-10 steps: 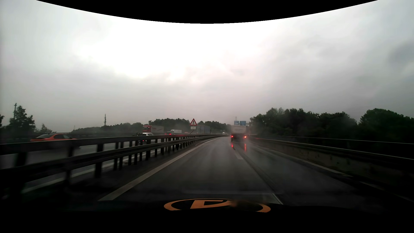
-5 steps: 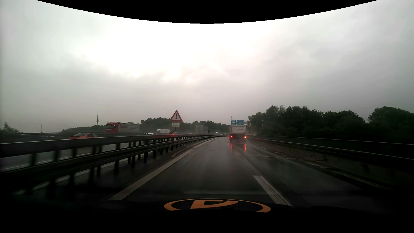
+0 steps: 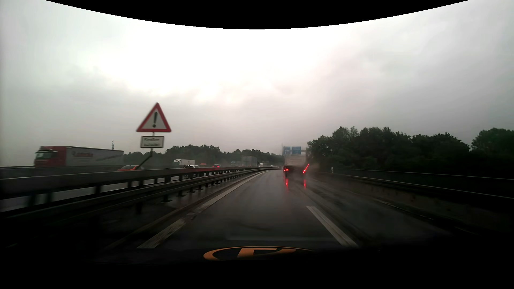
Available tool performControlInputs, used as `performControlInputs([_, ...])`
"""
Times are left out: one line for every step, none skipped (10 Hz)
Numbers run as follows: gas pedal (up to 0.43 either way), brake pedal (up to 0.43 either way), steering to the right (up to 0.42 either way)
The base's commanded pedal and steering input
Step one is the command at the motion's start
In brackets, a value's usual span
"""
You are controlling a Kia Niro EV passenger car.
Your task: Follow the waypoints while adhering to traffic rules and regulations
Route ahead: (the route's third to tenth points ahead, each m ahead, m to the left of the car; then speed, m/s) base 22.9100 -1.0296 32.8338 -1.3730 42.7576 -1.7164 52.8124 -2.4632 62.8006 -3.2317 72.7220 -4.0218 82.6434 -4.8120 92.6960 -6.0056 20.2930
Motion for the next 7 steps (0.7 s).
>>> performControlInputs([0.059, 0.0, 0.009])
performControlInputs([0.047, 0.0, 0.009])
performControlInputs([0.047, 0.0, 0.009])
performControlInputs([0.028, 0.0, 0.008])
performControlInputs([0.008, 0.0, 0.008])
performControlInputs([0.0, 0.0, 0.008])
performControlInputs([0.0, 0.0, 0.007])
